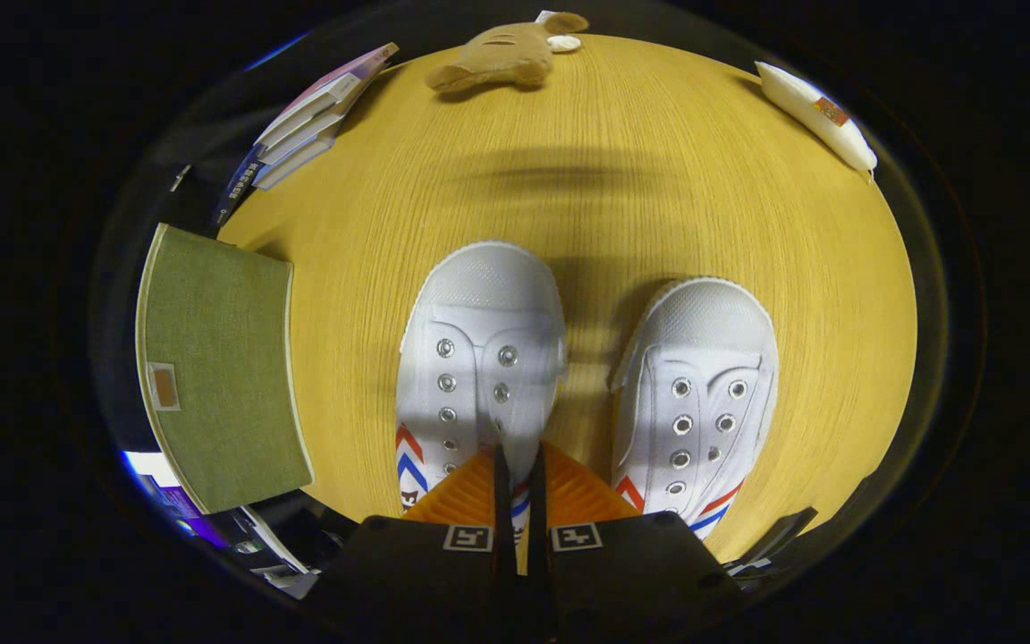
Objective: Open the storage box then place both shoes into the box .Put the left shoe in first, then the right shoe, with the right side of both shoes facing outward in a uniform manner.
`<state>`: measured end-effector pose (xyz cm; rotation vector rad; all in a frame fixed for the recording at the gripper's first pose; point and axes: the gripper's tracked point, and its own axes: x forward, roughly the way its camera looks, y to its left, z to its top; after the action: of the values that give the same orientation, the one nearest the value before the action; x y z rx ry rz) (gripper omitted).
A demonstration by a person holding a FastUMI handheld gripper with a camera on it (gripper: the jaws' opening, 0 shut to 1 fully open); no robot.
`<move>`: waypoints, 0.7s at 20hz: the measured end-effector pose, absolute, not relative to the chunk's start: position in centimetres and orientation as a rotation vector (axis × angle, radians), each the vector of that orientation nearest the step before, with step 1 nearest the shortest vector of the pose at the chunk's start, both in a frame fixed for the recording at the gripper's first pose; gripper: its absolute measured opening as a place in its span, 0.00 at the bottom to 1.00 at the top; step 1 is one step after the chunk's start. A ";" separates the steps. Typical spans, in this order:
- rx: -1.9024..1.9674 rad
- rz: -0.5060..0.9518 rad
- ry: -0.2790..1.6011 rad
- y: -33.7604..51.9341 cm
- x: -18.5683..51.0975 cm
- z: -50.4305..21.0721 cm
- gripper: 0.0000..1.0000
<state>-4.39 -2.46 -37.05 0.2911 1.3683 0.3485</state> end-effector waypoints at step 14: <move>0.555 0.401 1.231 3.6 -5.2 -23.2 0.07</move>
<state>-5.17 3.59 -23.16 0.5545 1.2312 0.4011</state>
